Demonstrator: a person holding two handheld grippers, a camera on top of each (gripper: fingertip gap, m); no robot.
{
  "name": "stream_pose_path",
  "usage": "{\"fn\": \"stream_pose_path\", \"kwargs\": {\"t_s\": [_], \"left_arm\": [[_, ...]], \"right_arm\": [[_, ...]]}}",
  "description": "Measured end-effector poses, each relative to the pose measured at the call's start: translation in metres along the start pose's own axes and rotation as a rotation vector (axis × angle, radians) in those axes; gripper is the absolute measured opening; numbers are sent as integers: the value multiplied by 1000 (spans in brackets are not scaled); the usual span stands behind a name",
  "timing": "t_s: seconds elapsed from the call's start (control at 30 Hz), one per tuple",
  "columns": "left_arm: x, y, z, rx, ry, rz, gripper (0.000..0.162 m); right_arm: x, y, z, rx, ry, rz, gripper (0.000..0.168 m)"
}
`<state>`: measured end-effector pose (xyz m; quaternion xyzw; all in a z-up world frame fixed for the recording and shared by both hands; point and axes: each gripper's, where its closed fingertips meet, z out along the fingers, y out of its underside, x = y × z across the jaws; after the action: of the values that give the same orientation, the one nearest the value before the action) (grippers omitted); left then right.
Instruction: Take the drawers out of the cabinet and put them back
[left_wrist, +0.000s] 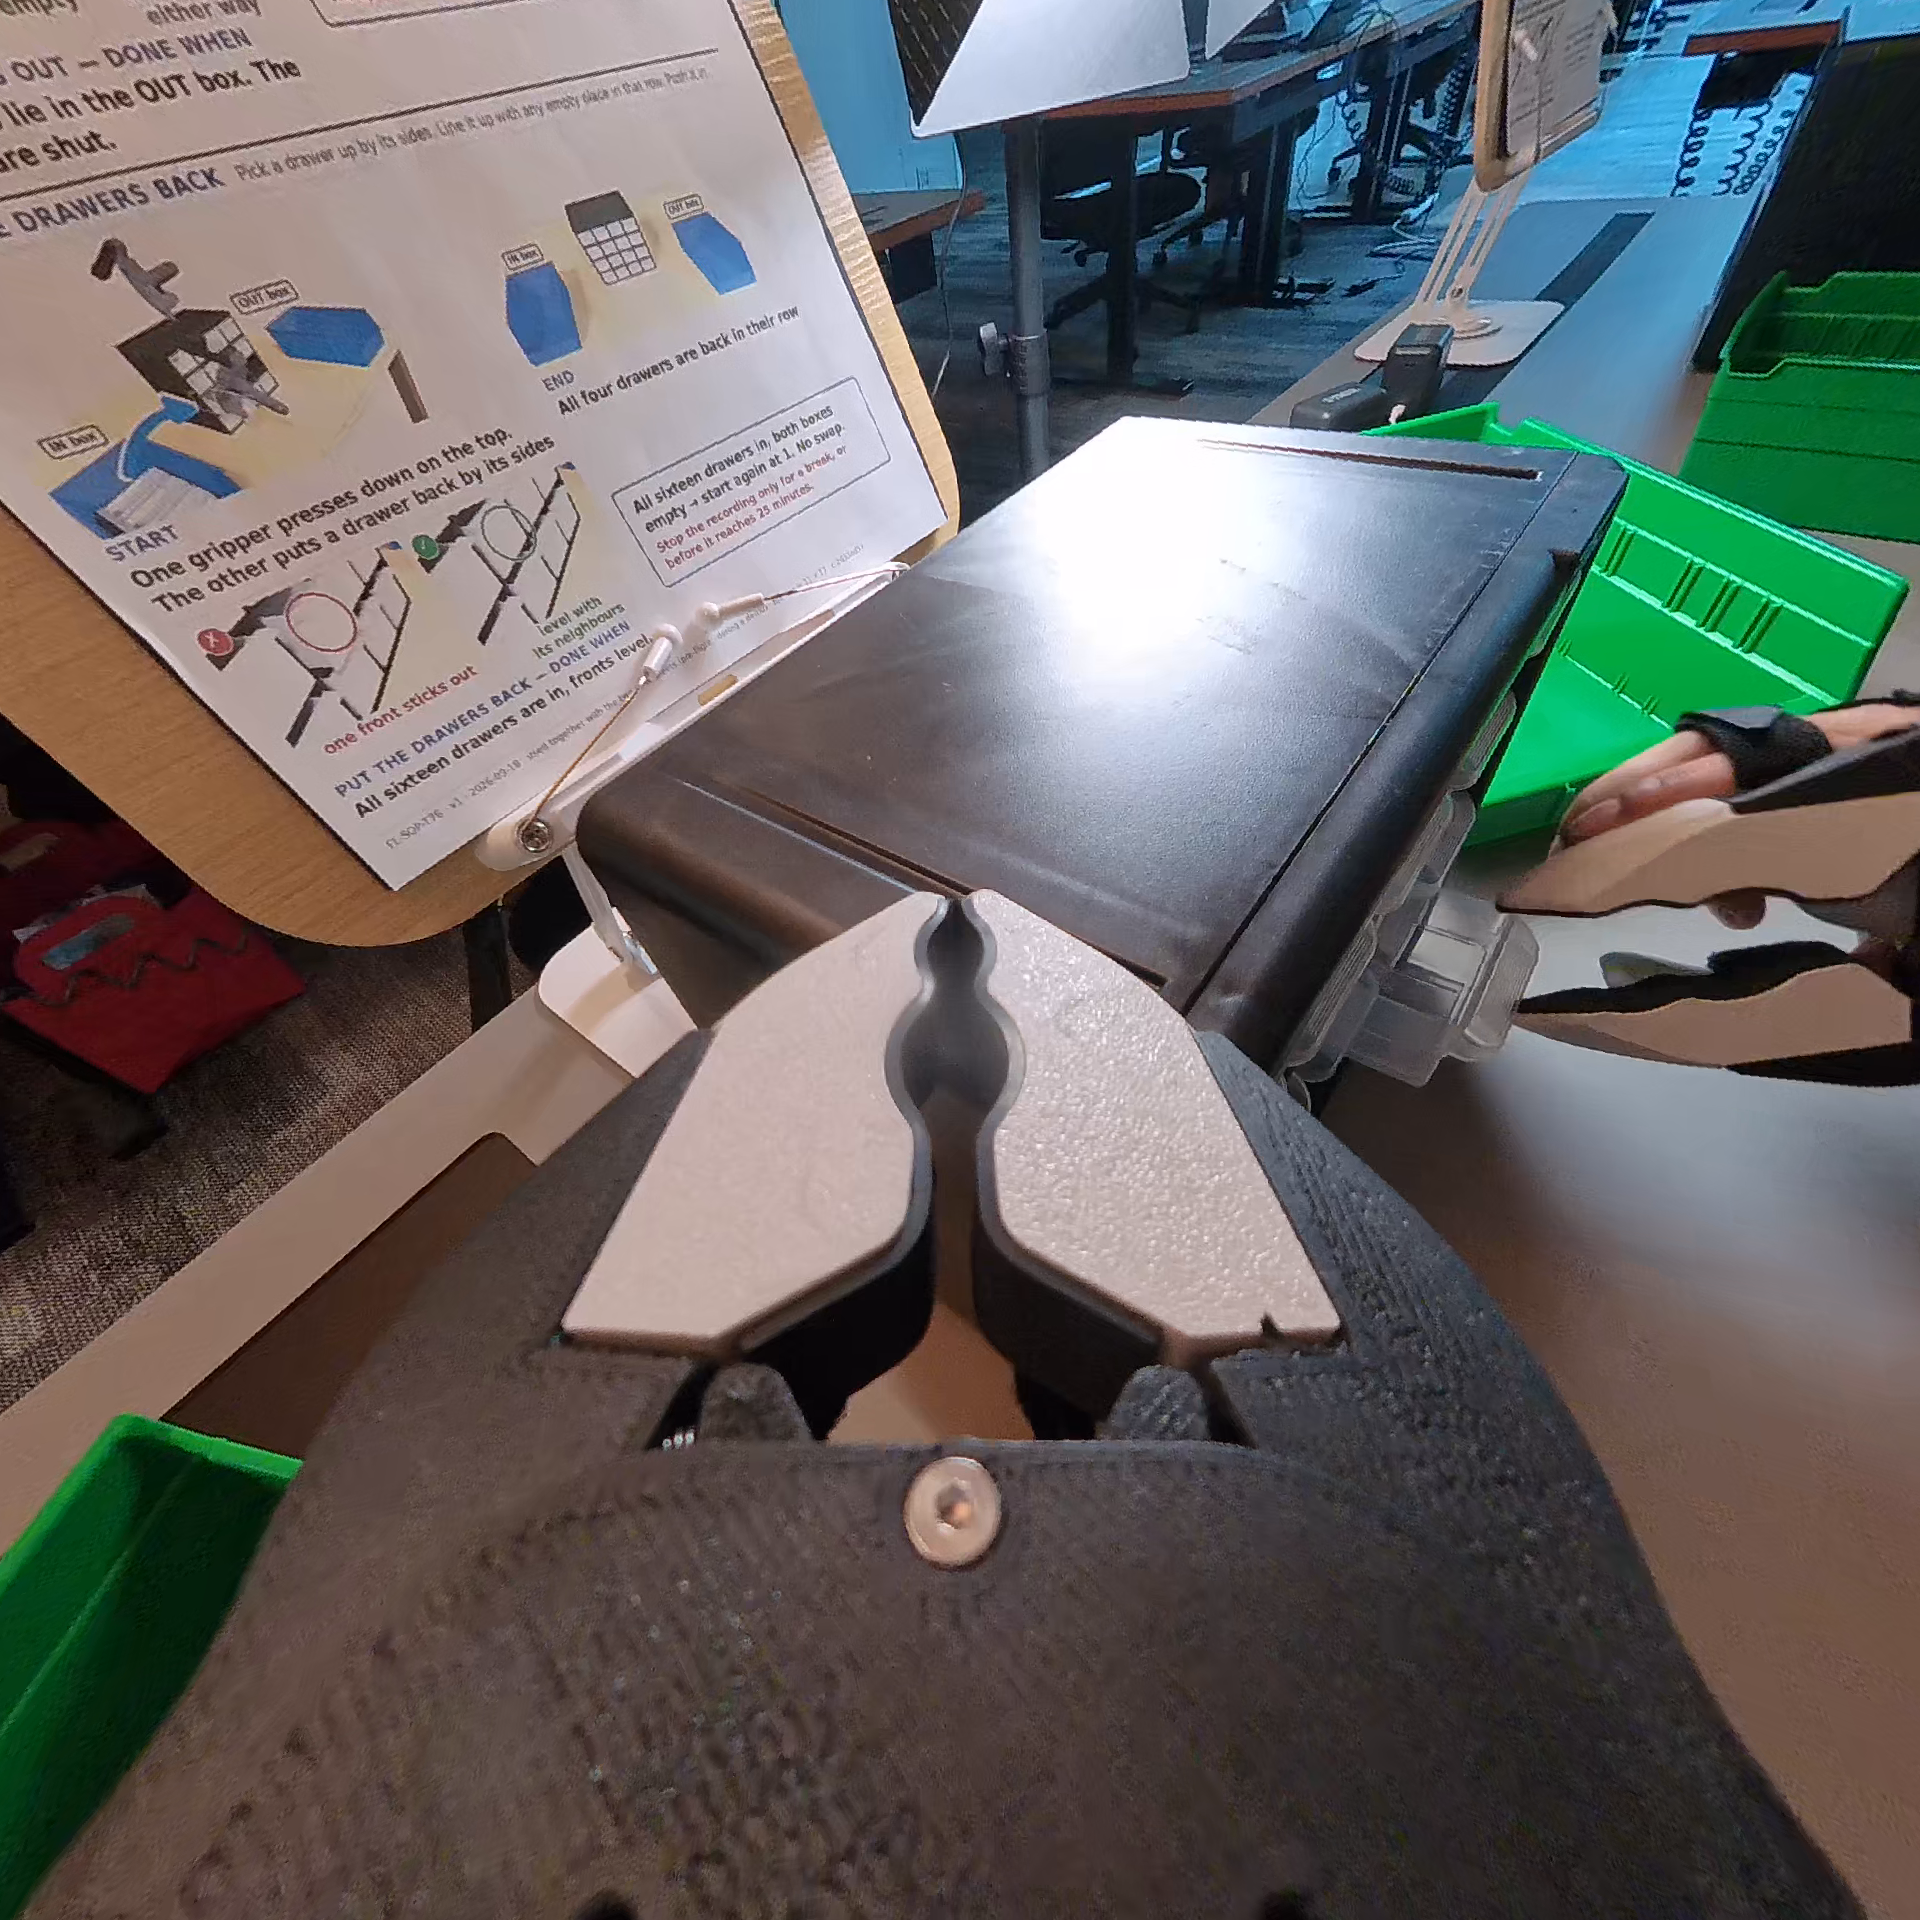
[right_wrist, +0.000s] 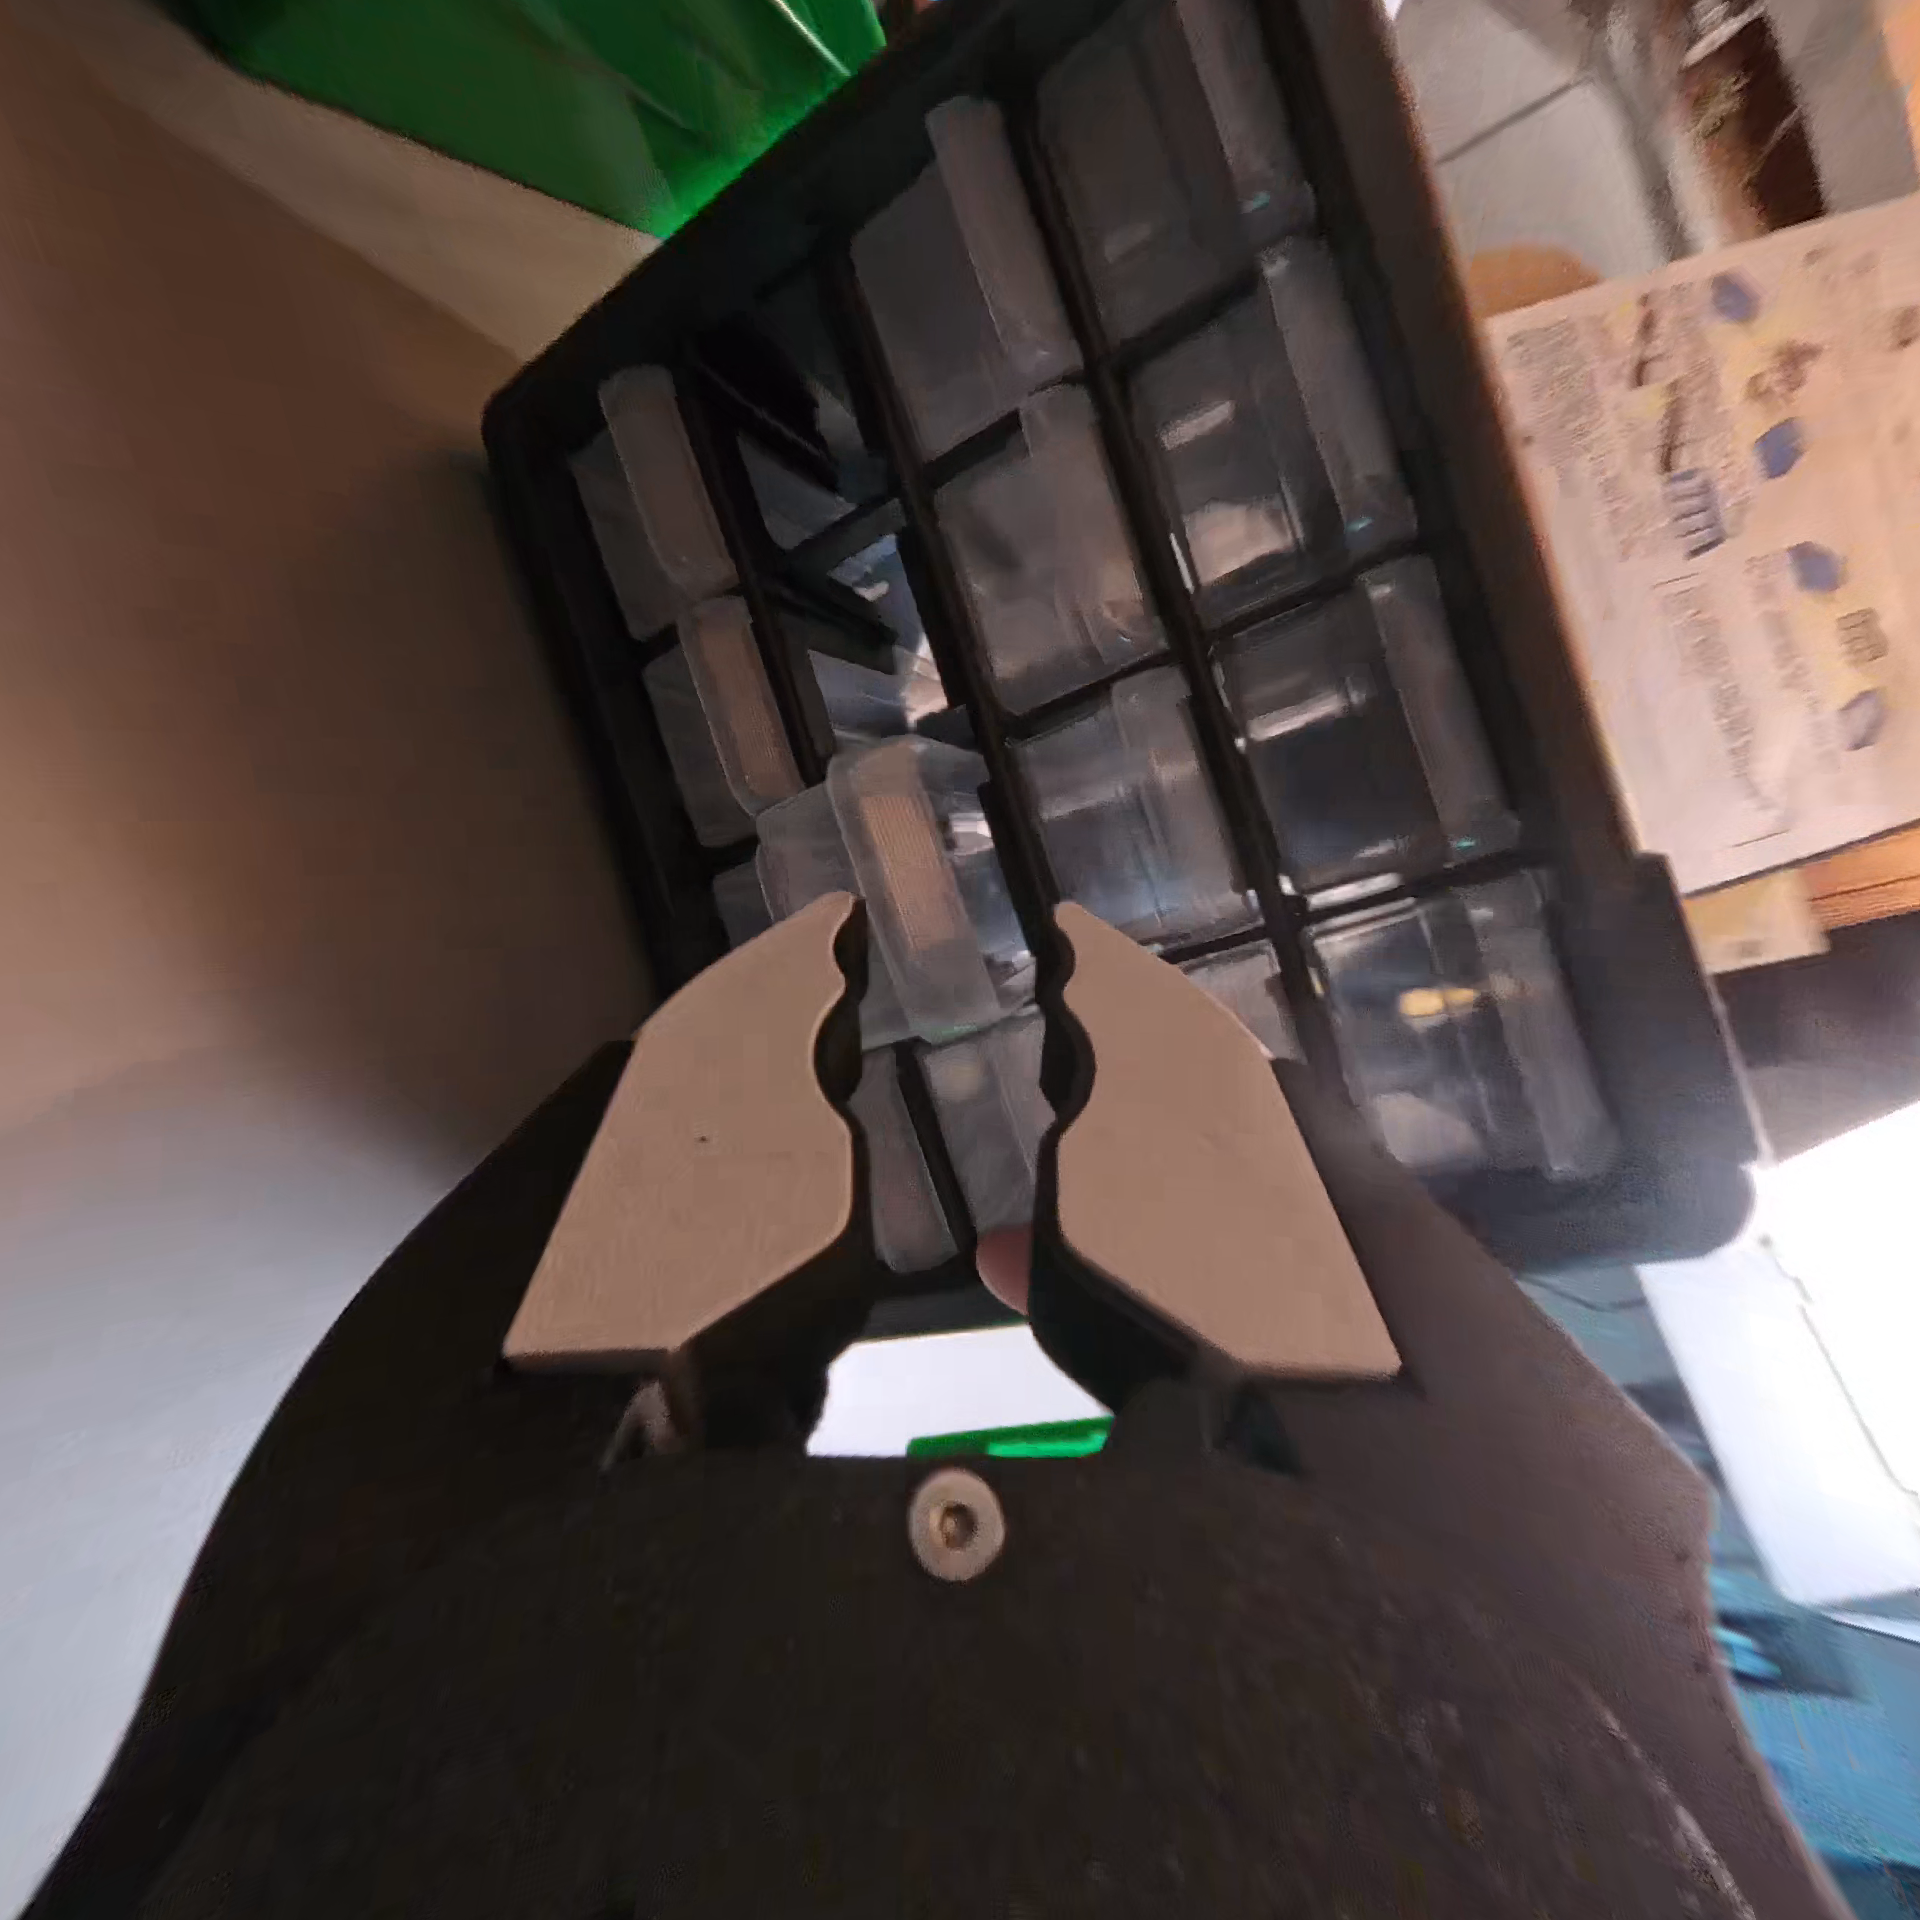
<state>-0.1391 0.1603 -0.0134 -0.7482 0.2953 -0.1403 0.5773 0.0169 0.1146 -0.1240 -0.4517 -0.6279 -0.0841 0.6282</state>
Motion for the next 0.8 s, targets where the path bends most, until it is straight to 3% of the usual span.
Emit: {"fn": "stream_pose_path", "kwargs": {"t_s": [0.37,0.8], "left_arm": [[0,0,0,-2,-5,8,0],[0,0,-1,-5,-8,19,0]], "right_arm": [[-20,-8,15,-145,-503,115,30],[-34,0,8,-362,-820,112,16]]}}
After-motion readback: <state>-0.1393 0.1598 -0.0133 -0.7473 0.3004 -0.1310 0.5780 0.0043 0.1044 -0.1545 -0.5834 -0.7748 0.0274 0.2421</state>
